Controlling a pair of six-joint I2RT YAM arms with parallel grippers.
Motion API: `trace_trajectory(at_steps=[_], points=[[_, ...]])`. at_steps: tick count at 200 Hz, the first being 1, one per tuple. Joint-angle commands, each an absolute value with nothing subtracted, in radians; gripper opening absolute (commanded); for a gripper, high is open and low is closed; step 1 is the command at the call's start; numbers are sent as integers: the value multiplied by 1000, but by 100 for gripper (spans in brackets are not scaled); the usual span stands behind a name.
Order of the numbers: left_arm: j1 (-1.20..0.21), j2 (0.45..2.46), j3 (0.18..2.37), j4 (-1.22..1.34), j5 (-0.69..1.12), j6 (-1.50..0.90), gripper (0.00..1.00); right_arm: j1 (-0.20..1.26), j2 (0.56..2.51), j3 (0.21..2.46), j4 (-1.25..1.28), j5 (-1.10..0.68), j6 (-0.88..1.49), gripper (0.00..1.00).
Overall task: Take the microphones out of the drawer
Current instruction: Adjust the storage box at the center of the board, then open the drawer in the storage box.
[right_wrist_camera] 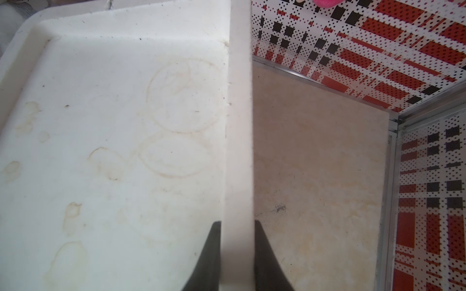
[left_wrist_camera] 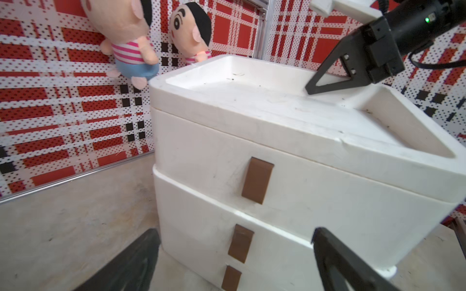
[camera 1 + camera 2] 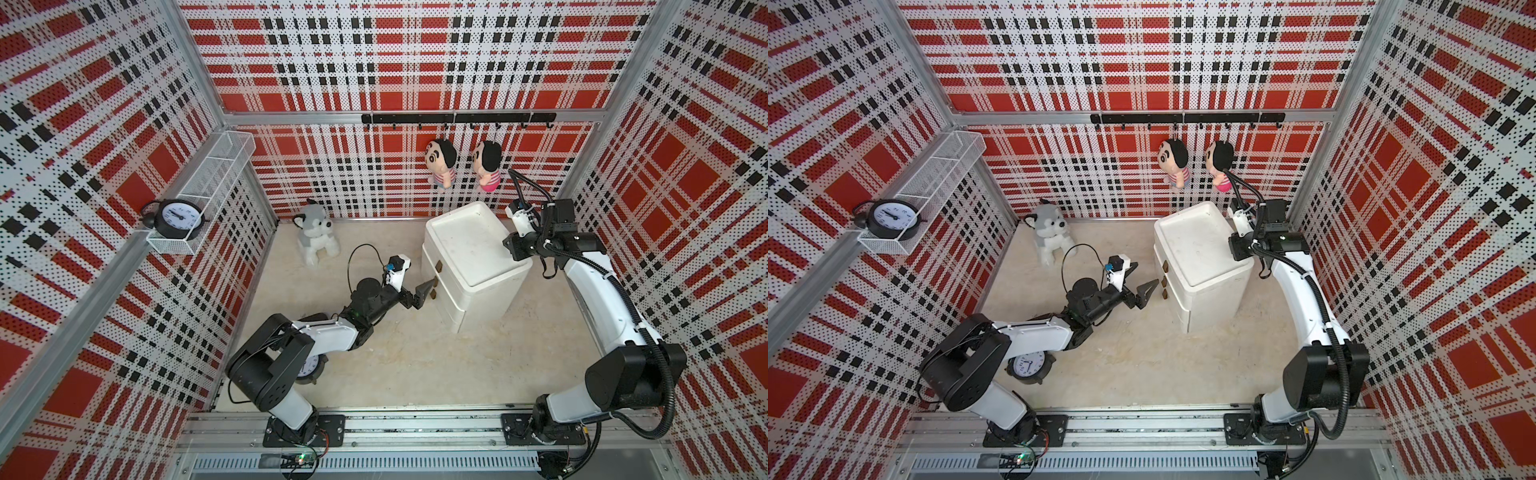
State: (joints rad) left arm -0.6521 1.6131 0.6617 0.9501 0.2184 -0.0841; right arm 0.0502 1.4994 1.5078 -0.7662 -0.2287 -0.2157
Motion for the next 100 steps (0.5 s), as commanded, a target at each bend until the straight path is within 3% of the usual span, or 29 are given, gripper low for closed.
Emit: trace_trajectory(at_steps=[1,37,100], points=[[-676,1652,697,1026,236,-23,94,49,1481,1497,-719,-319,-317,0],[-684,1696,717,1080,220,-2,89,49,1497,1503,-710,-369,-370,0],[-686,1709,733,1073,193,22,66,48,1516,1535,-710,-389,-362,0]])
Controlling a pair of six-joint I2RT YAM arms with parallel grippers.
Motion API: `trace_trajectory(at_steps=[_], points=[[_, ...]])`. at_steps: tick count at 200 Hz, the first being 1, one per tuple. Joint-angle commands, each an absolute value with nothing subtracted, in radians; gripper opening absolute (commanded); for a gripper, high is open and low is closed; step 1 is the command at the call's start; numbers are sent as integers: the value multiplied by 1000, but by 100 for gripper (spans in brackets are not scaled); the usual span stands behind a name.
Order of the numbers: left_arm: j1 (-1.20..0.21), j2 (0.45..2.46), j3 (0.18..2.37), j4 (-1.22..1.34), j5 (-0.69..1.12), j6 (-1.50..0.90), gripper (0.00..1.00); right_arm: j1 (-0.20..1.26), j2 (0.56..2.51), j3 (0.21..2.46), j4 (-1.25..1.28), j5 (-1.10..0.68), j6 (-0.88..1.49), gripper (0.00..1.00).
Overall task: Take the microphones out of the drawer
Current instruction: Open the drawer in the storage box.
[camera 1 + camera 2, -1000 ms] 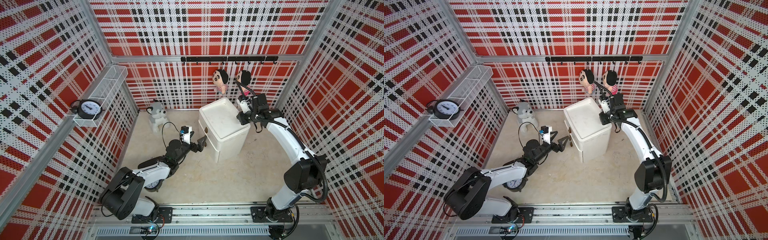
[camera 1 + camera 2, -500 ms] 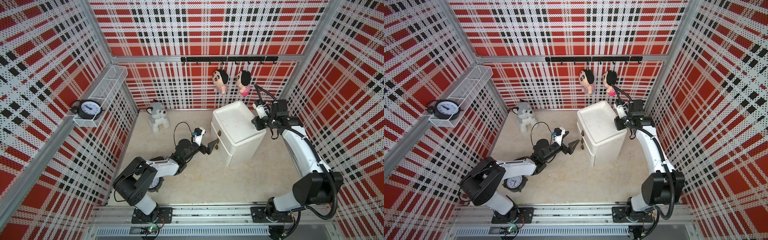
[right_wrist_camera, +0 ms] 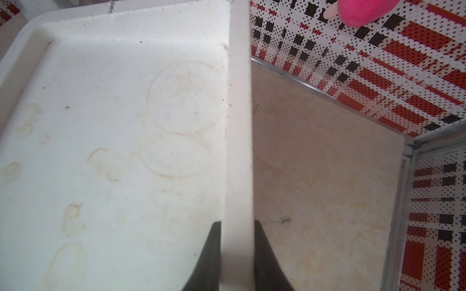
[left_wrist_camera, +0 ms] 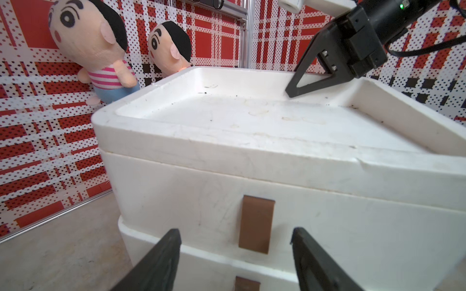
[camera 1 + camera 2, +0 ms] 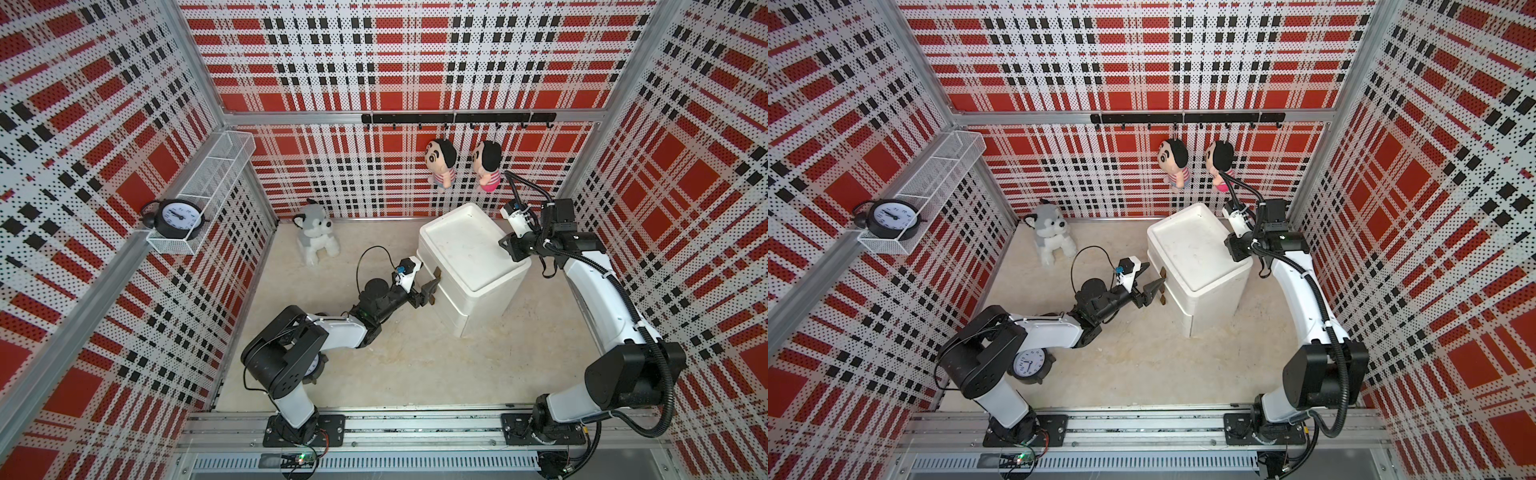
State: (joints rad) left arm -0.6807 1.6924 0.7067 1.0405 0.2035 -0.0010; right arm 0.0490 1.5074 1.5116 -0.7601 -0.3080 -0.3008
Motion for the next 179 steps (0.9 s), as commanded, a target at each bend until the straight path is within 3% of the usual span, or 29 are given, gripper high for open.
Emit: trace_trajectory(at_steps=[1,95,179], points=[[-686,1709,733,1073,193,22,66,48,1516,1535,-710,-389,-362,0],[-689,1743,774,1009,268,42,63,51,1517,1562,-719,-396,-336,0],[-691,1763,800,957,242,68,45,67,1524,1575,-735,-382,-339,0]])
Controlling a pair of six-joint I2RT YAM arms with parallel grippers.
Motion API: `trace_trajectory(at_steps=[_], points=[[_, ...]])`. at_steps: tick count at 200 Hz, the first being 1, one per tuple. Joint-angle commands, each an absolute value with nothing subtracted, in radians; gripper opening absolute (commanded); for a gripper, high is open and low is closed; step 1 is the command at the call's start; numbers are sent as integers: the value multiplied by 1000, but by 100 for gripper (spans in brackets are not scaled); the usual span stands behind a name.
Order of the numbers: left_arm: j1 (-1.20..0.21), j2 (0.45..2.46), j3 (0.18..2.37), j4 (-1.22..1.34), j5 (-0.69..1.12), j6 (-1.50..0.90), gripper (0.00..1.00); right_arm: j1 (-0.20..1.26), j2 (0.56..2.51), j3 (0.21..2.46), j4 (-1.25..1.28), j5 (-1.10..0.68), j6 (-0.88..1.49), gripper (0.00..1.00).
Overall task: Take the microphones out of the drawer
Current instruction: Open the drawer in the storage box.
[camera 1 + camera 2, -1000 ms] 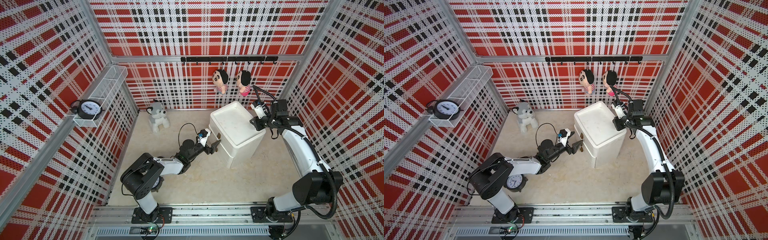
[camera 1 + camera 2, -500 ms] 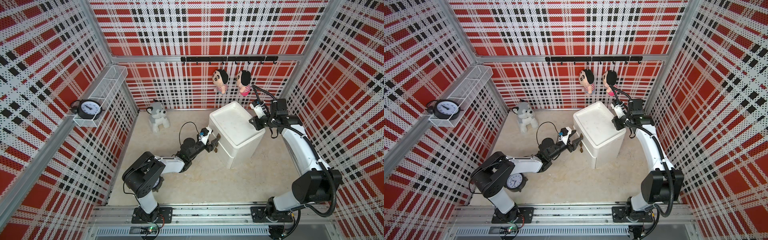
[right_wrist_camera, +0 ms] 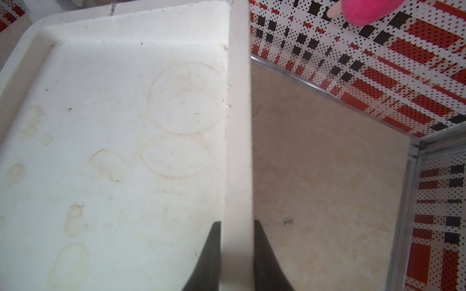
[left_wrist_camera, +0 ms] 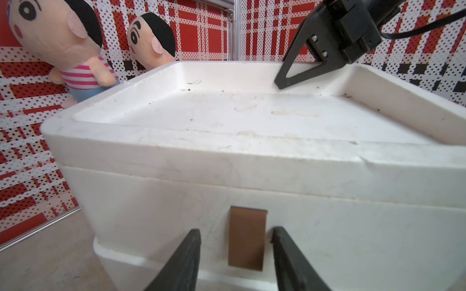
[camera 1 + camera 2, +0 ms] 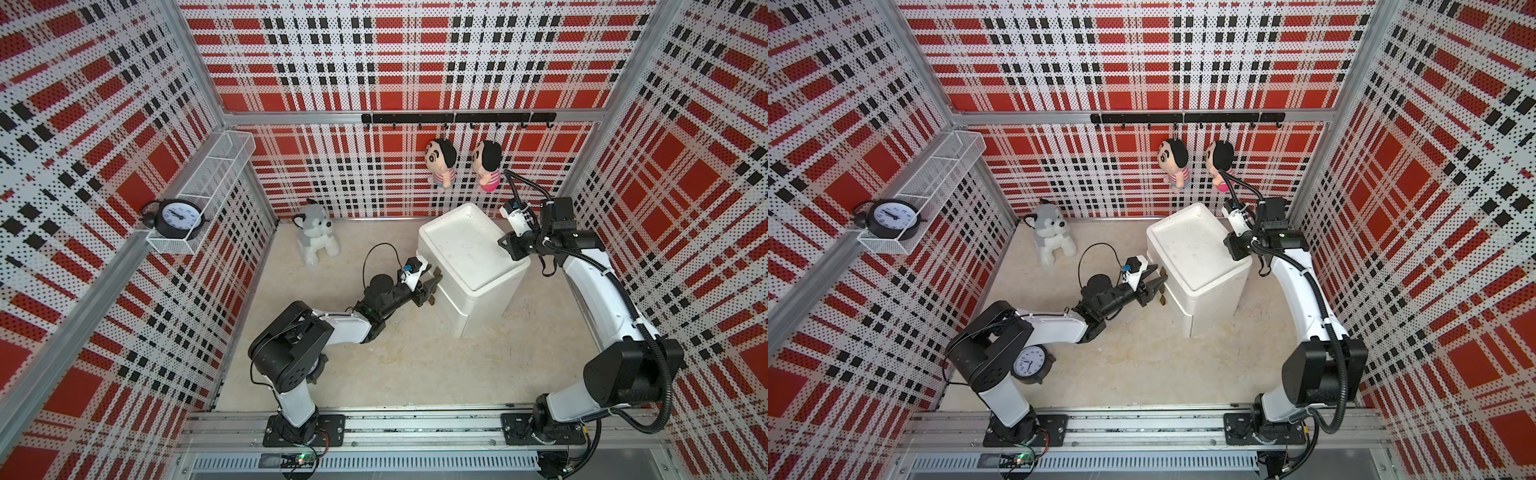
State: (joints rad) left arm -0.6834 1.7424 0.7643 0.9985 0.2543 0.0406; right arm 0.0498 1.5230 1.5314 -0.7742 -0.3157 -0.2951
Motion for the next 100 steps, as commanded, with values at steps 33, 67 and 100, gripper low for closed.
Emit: trace_trajectory(at_steps=[33,67,100], points=[[-690,1758,800,947,231,81,36,73,1520,1575,-735,-380,-340,0],[-691,1756,804,943,228,82,25,83,1523,1579,-738,-376,-341,0],[-690,1753,811,942,222,84,16,89,1519,1577,-736,-363,-338,0]])
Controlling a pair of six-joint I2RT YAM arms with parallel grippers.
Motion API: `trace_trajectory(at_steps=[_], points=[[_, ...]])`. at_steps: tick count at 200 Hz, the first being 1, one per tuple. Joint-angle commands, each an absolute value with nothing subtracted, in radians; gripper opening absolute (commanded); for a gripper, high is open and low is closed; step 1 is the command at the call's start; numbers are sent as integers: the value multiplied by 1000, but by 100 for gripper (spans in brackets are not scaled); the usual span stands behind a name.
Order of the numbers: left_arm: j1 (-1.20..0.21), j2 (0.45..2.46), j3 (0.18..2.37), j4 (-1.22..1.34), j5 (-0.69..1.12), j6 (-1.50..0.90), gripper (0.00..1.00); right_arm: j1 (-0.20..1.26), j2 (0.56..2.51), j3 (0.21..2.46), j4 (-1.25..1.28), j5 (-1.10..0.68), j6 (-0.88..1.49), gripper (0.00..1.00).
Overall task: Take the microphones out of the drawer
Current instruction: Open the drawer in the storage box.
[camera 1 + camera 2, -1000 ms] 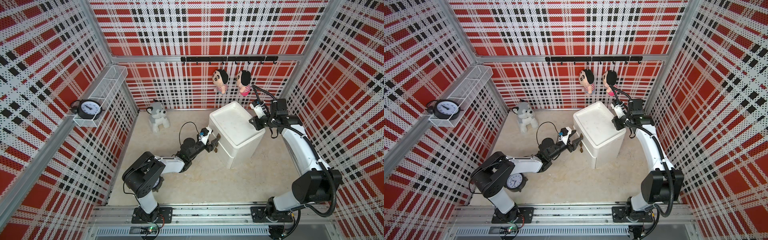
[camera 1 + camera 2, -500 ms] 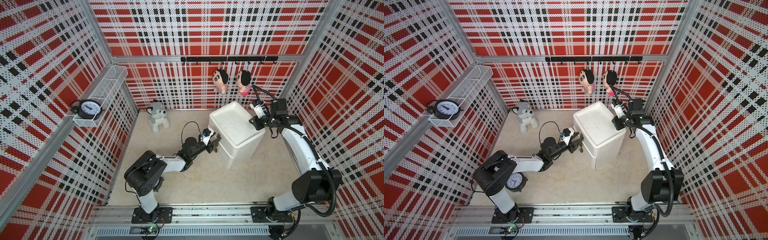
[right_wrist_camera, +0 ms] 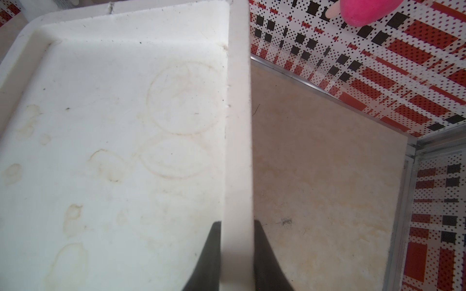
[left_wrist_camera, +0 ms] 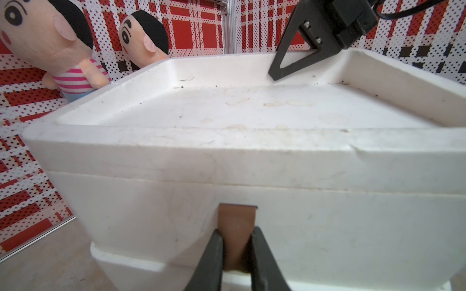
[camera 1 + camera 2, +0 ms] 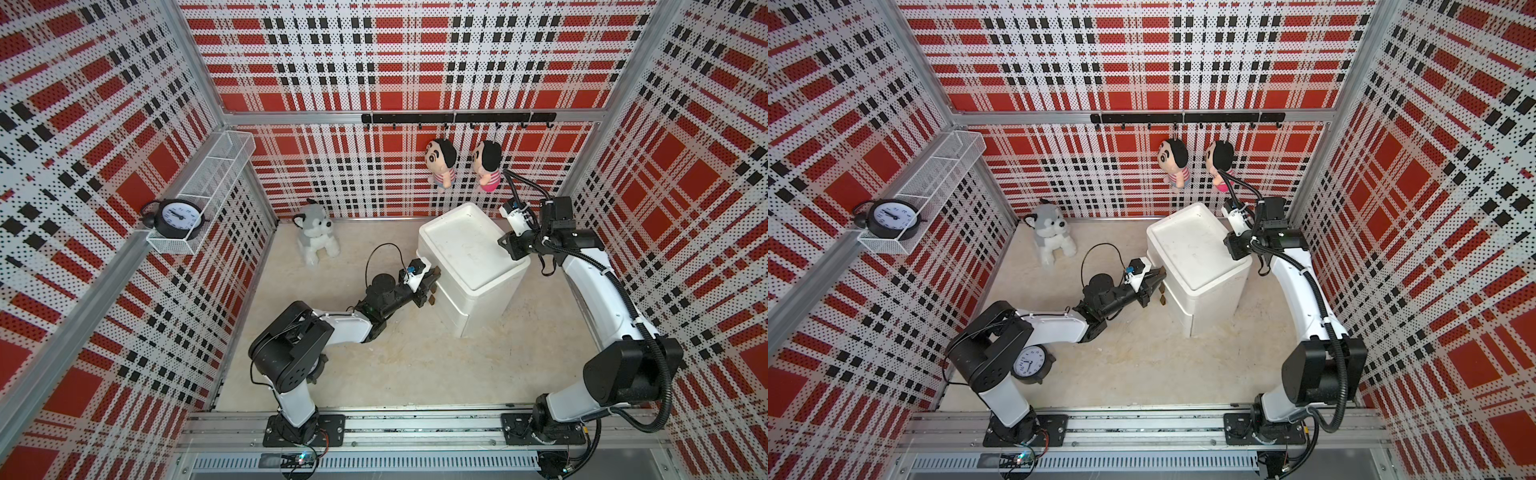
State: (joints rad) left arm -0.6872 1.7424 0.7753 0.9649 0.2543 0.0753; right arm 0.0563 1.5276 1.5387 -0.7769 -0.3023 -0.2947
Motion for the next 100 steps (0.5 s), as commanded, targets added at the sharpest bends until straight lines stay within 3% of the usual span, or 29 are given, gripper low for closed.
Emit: trace_trajectory(at_steps=[1,40,100], points=[[-690,1752,811,942,223,84,16,89,1519,1577,-736,-362,-338,0],[-682,1735,801,940,208,66,0,90,1496,1560,-684,-299,-295,0],[-650,1680,739,940,179,26,0,89,1470,1554,-636,-165,-258,0]])
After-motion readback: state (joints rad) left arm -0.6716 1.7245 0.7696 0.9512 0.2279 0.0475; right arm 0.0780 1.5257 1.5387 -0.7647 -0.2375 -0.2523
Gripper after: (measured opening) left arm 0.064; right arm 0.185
